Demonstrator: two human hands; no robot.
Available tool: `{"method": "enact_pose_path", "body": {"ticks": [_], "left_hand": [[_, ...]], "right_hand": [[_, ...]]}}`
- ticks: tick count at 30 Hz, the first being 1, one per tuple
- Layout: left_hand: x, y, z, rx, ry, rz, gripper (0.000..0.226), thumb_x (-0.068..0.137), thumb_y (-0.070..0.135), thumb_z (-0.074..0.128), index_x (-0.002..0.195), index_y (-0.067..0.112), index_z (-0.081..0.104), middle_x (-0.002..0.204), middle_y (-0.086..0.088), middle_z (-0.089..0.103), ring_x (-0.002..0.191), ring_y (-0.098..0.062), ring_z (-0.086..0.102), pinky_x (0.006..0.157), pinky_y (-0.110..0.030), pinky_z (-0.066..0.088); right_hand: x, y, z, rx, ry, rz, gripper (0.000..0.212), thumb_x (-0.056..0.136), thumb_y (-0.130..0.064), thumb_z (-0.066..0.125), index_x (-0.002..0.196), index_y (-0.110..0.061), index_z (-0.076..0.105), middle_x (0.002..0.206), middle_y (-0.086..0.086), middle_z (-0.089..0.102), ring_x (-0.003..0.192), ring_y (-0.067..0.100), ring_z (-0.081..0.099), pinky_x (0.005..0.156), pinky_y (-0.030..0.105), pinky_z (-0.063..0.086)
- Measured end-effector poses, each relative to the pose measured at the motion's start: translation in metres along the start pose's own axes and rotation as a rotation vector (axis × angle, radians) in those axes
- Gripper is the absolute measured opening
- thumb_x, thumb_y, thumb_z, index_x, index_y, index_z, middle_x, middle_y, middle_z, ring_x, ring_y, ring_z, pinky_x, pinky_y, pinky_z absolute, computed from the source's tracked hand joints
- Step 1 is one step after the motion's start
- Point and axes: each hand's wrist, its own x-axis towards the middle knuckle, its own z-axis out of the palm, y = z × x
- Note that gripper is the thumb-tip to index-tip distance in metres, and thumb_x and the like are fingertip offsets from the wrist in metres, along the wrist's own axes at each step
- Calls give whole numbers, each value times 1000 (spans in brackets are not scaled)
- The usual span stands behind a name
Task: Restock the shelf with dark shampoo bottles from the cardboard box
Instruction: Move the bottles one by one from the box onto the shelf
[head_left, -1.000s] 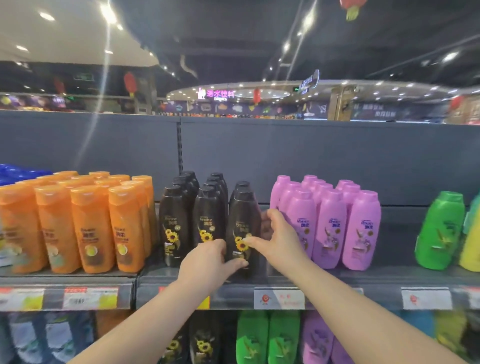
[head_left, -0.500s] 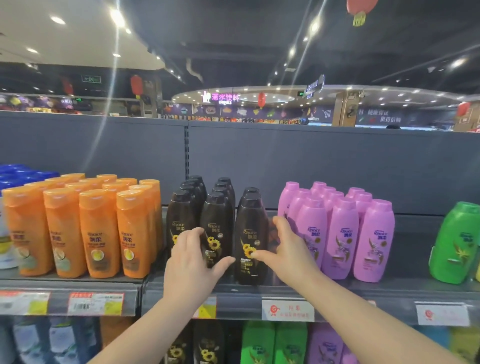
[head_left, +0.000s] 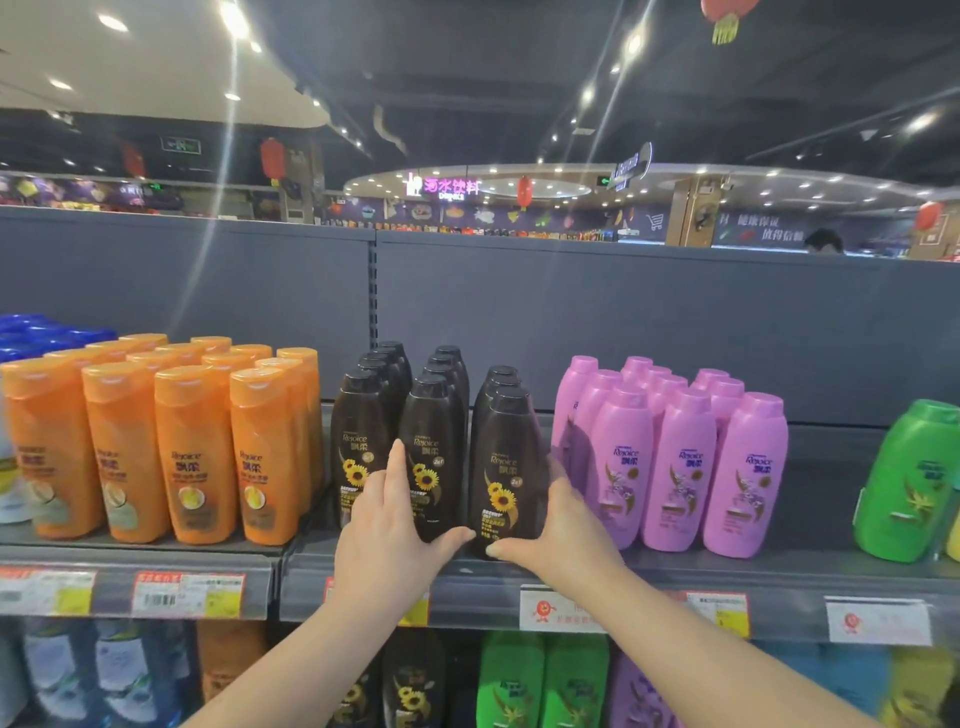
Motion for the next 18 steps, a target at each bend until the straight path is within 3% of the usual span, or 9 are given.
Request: {"method": "enact_pose_path", "body": {"ticks": [3,6,18], "left_hand": [[-1,1,2,0,-26,-7,117,65,68,64,142,32,-17,136,1,40,121,-18,47,88,-36,49],[-1,1,3,3,-26,-16,118,65,67,64,141,32,-19,136,1,42,116,-18,52,82,-35,51],[1,-8,2,32,-10,-13,110,71,61,63,141,33,-16,118,0,53,93,-19,61,67,-32,55]], "right_hand": [[2,2,8,4,-30,14,76,65,-48,76,127,-28,38,113,-9,62,101,12,59,77,24,47],[1,3,10,20,-24,21,60,68,-46,75,117,-28,46,103,-10,64,94,12,60,71,21,44],[29,1,14,97,-61,71,60,69,-34,77,120,-24,48,115,-3,63,105,18,58,90,36,50]]}}
